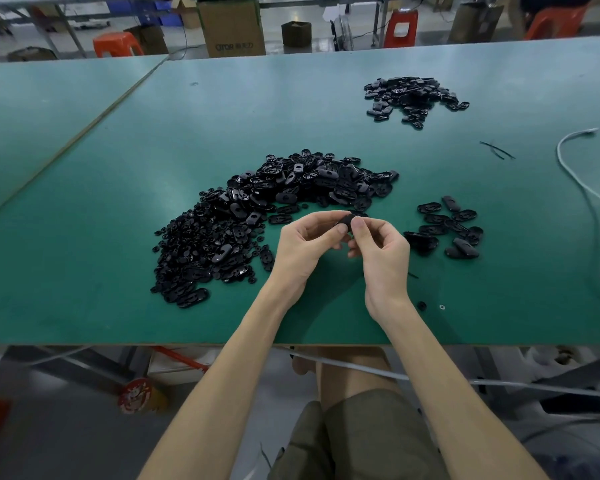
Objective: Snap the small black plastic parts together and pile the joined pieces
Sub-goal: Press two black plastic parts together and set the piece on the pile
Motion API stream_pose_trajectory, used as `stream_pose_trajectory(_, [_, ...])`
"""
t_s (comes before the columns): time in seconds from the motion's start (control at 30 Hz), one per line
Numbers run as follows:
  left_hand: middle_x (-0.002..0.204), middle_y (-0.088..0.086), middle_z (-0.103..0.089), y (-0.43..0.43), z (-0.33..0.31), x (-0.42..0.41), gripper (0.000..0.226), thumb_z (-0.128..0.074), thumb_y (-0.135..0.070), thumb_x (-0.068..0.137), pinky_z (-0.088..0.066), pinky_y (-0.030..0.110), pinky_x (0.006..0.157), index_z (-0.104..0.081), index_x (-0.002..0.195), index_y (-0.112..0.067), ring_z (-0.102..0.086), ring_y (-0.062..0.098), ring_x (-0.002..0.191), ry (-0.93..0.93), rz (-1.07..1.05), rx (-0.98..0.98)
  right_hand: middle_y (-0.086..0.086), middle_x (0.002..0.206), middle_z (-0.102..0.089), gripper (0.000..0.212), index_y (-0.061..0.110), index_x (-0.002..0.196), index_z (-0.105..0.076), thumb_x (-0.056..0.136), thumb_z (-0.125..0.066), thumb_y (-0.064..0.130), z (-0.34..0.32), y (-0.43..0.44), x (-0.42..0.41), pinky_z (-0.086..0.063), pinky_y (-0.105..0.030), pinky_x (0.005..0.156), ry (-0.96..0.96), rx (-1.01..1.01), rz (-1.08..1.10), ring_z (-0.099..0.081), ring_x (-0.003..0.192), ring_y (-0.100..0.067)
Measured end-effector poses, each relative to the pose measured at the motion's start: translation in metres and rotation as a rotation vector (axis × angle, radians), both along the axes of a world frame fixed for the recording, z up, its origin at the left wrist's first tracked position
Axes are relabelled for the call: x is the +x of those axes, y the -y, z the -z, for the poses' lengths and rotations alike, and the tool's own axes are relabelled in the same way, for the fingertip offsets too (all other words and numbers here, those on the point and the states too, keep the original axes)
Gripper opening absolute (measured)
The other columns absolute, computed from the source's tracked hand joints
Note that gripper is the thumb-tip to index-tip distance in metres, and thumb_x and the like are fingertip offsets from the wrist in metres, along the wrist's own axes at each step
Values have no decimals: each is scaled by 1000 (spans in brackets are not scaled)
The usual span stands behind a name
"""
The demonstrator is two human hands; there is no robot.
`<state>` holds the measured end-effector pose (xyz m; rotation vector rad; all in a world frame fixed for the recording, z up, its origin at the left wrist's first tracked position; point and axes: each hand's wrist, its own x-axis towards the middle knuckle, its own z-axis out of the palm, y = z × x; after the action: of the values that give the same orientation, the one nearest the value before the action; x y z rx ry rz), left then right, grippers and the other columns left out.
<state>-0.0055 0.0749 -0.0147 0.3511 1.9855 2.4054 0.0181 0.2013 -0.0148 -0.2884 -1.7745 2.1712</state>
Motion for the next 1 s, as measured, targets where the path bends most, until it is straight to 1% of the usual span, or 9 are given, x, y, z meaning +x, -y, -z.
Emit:
stream_pose_trajectory(0.1, [106,10,-78,0,0,0,22,-72,-5,95,-56,27,81,-75,117,-3,-69,14,84,4,3,3,8,67,-69,11,9,96,-70,101,-69,19,-1,0,0,-52,-21,61,-8,-11,4,-61,62,-7])
stream_pose_trajectory(0.2, [110,13,-77,0,0,0,21,-70,-6,95,-56,32,84,-75,116,-4,-69,19,90,16,9,14,8,67,-69,12,10,95,-69,101,-69,21,-1,0,1,-52,-20,60,-7,-21,10,-61,61,-6])
stream_pose_trajectory(0.4, [110,14,-77,1,2,-1,19,-70,-11,96,-57,36,87,-78,113,-11,-71,24,98,47,21,23,6,70,-71,11,11,97,-68,102,-67,22,-1,0,1,-52,-21,61,0,-44,16,-62,63,-8])
stream_pose_trajectory(0.5, [108,13,-78,2,2,-1,17,-70,-10,96,-58,35,87,-79,110,-14,-71,23,96,61,19,29,6,72,-71,7,12,99,-68,102,-67,19,-2,0,1,-52,-21,61,-9,-49,10,-63,65,-8])
stream_pose_trajectory(0.6, [107,15,-77,2,2,-1,17,-70,-9,96,-57,34,84,-78,112,-9,-70,25,95,67,12,29,6,71,-71,9,11,100,-69,102,-66,19,-1,0,1,-52,-20,61,-8,-44,6,-62,64,-8])
stream_pose_trajectory(0.67, [106,17,-77,1,3,-1,18,-70,-9,96,-56,34,83,-76,113,-6,-70,25,96,63,11,21,5,70,-71,11,10,98,-69,102,-66,19,-1,0,1,-52,-20,60,-6,-39,2,-61,63,-8])
stream_pose_trajectory(0.83, [104,17,-77,1,4,-2,17,-71,-8,96,-56,33,81,-76,112,-4,-69,23,93,61,1,10,5,67,-70,15,11,91,-70,102,-67,20,-2,0,1,-51,-20,59,-3,-26,-8,-60,61,-8])
stream_pose_trajectory(0.9, [100,15,-77,0,4,-2,17,-72,-9,95,-55,31,78,-75,111,-3,-69,20,88,60,-5,7,4,67,-70,16,10,89,-70,101,-67,20,-2,0,2,-50,-21,58,-4,-27,-17,-60,61,-9])
stream_pose_trajectory(1.0, [90,8,-76,0,4,-3,17,-72,-9,95,-55,31,77,-74,110,-1,-67,15,76,63,-9,1,4,66,-70,16,10,88,-70,101,-68,20,-3,0,2,-50,-21,56,-8,-28,-28,-60,60,-8])
